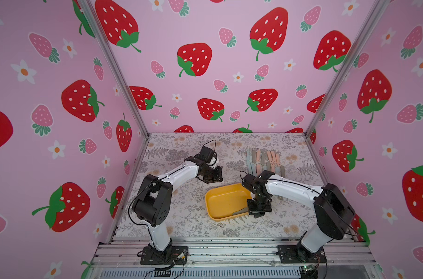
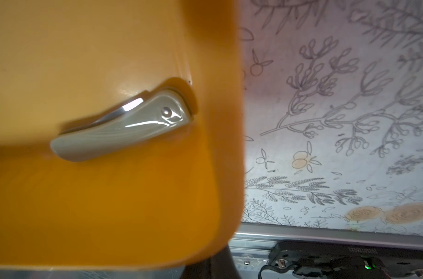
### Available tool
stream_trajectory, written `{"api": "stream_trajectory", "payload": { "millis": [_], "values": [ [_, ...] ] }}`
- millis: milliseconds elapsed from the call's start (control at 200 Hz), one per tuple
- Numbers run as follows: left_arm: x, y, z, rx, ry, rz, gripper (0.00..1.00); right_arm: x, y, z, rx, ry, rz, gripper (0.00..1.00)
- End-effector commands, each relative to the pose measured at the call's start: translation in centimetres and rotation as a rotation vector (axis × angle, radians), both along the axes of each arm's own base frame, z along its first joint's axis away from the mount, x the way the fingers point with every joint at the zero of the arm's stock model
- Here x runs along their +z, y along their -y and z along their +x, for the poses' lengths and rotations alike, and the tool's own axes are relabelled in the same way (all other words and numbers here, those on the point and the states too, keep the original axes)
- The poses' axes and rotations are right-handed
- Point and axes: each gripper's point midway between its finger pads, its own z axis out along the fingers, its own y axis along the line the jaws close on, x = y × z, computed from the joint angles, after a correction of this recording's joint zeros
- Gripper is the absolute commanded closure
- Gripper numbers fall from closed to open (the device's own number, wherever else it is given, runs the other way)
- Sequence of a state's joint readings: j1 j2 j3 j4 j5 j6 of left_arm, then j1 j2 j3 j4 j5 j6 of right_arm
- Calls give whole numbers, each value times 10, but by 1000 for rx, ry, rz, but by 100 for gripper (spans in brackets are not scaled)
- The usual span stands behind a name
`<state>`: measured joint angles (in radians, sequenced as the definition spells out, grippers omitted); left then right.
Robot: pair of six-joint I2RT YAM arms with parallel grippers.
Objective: Take the fruit knife out of the storage box
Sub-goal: Move the storage box to the center of the board.
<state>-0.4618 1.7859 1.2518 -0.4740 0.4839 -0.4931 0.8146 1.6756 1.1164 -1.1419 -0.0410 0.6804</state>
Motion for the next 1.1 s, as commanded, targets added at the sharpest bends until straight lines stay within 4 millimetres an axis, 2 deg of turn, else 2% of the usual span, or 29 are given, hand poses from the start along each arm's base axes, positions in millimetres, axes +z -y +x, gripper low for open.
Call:
{"api": "stream_trajectory", "payload": {
  "millis": [0, 180, 365, 445, 550, 715, 730, 800, 905, 1045, 1095],
  "values": [
    [9, -3, -6, -15, 15, -16, 100, 0, -17, 13, 36, 19, 33, 100],
    [6, -11, -7, -5, 9, -1, 100, -6, -36, 44, 58, 67, 23, 100],
    [13, -28, 12, 49, 26, 24, 100, -8, -54, 84, 51, 112, 40, 100],
    [26, -39, 25, 88, 54, 38, 100, -4, -64, 102, 51, 135, 64, 100],
    [53, -52, 41, 134, 115, 57, 100, 3, -78, 126, 55, 164, 102, 100],
    [96, -69, 43, 179, 208, 101, 95, 13, -101, 158, 44, 186, 174, 100],
    [99, -70, 42, 183, 215, 101, 90, 14, -103, 160, 43, 187, 180, 100],
    [108, -76, 34, 202, 236, 106, 78, 17, -116, 169, 41, 190, 228, 100],
    [112, -85, 19, 218, 244, 114, 56, 22, -136, 180, 57, 181, 298, 100],
    [112, -96, -4, 221, 249, 132, 47, 23, -130, 193, 20, 189, 250, 100],
    [112, -100, -11, 221, 252, 138, 44, 21, -121, 196, -9, 191, 221, 100]
  ]
}}
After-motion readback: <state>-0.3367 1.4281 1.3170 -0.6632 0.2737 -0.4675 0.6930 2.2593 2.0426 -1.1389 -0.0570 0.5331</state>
